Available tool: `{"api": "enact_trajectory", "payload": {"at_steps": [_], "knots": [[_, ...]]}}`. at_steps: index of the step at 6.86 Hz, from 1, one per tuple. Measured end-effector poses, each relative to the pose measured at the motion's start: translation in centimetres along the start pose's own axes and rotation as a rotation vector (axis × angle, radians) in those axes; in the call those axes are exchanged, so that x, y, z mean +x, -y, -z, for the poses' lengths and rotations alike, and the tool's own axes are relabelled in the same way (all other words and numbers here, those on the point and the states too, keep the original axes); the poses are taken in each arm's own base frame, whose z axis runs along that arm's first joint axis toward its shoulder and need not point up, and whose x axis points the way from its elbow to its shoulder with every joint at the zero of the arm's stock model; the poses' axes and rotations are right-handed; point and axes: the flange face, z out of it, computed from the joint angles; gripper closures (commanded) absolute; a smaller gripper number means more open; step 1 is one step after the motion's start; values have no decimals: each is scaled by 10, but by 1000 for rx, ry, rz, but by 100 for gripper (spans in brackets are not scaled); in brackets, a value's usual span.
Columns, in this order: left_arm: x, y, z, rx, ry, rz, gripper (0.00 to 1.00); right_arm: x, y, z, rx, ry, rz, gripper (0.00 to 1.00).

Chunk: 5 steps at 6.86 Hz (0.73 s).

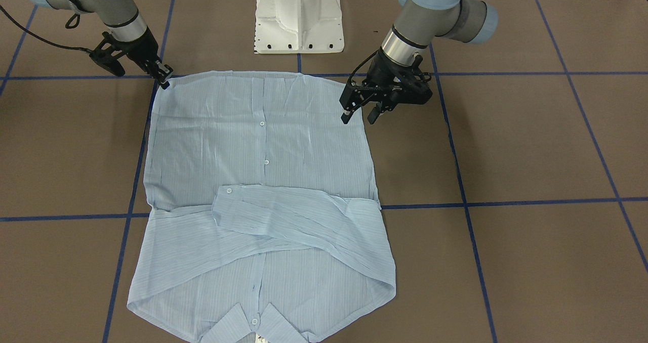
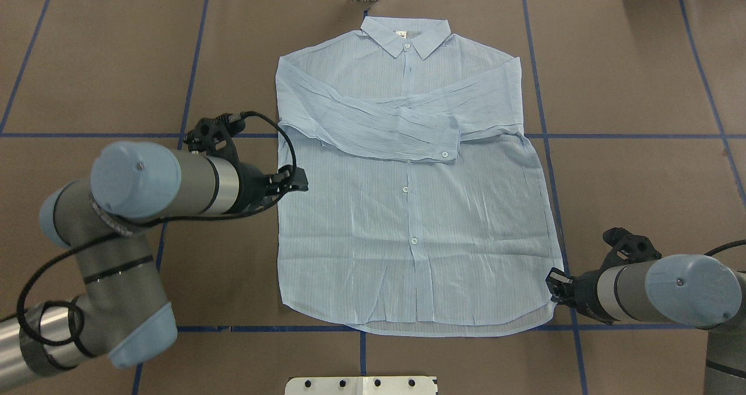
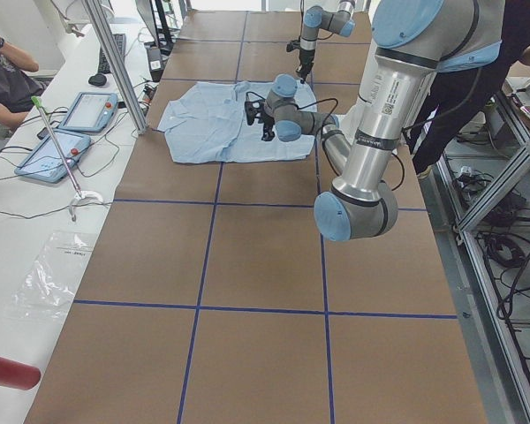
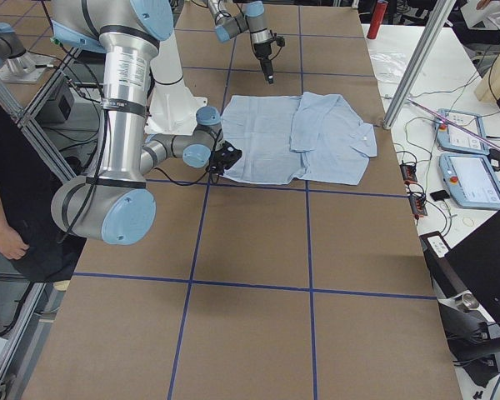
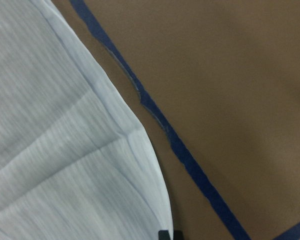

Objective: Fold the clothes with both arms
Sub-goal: 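Release the sleeve and move the left gripper down to the hem corner, then grasp both hem corners nearest the robot with left and right grippers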

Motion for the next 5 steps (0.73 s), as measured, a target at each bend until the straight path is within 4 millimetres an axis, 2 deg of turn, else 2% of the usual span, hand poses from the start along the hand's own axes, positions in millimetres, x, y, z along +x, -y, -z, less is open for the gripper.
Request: {"api": "enact_trajectory", "payload": {"at_steps": [1, 2, 5], "knots": [[-13, -38, -16, 2, 58, 15, 22, 0, 1, 1, -1, 1, -2, 100], [-21, -65, -26, -6, 110, 27, 24, -1, 3, 3, 0, 4, -5, 100], [-27, -109, -31, -41, 189, 44, 30, -2, 4, 5, 0, 8, -7, 100]]}}
